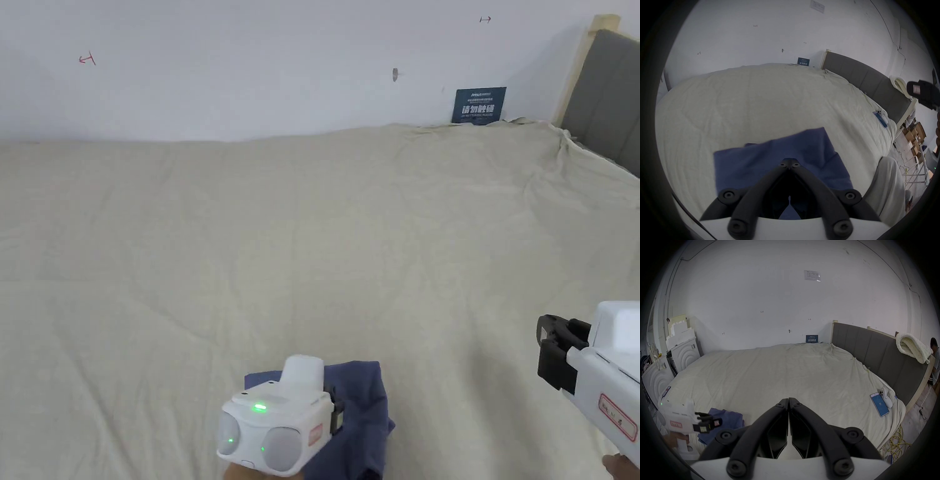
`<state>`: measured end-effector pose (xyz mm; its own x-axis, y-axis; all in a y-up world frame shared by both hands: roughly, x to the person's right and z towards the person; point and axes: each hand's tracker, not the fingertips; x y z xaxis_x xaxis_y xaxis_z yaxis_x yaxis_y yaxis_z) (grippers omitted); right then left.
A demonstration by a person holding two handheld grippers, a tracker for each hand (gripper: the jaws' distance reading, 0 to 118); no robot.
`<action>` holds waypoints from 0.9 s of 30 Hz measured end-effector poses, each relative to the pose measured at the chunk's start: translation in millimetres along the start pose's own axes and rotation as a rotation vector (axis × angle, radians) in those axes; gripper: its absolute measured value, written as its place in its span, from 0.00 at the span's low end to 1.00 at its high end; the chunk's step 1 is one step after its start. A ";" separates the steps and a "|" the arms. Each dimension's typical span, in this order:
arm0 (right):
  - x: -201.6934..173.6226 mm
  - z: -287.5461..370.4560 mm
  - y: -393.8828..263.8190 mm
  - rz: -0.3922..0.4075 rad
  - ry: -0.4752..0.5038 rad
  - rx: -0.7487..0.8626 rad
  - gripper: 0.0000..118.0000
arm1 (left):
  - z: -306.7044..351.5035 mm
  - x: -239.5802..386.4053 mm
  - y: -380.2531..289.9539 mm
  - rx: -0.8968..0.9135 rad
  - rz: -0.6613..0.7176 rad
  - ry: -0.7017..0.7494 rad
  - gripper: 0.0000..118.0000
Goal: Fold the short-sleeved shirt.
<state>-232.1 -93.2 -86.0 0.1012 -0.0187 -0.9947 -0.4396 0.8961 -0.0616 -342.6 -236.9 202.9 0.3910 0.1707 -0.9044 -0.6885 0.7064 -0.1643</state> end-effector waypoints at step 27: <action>18.2 4.4 -5.1 -0.019 -0.043 -0.007 0.01 | -19.2 68.7 -15.3 0.030 -0.126 -0.027 0.00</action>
<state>-224.1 -96.2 -103.5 0.1480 -0.0169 -0.9888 -0.4436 0.8925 -0.0816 -316.9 -249.1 135.6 0.4899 0.0977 -0.8663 -0.6144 0.7437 -0.2635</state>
